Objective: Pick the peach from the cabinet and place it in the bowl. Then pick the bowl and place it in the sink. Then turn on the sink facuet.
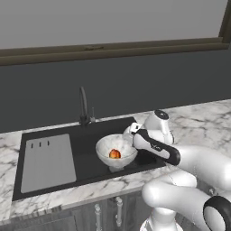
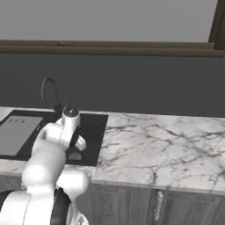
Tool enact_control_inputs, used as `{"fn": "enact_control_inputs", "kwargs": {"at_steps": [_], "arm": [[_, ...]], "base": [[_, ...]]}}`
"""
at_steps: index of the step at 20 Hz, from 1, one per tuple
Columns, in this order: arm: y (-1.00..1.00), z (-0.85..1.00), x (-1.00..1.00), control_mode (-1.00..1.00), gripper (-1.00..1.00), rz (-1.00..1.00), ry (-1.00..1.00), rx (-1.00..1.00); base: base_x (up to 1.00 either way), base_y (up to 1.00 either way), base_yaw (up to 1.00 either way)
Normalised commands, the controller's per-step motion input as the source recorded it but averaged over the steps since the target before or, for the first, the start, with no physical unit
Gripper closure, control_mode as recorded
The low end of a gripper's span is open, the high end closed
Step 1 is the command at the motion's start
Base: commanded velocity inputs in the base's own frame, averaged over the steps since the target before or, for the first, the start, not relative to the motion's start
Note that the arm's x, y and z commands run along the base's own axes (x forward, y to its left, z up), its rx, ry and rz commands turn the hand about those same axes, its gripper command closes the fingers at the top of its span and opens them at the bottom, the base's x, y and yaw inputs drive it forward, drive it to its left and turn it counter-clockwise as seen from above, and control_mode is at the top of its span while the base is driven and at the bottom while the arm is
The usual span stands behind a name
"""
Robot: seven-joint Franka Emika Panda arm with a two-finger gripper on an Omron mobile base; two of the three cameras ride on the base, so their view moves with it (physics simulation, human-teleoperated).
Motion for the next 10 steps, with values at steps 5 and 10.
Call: {"fn": "enact_control_inputs", "kwargs": {"at_steps": [5,10], "arm": [[0.27,-0.23,0.37,-1.00,1.00,0.14,-0.04,0.00],[0.15,-0.07,0.10,-1.00,1.00,0.10,0.00,-0.03]], "base": [[0.00,0.00,0.00],[0.00,0.00,0.00]]}}
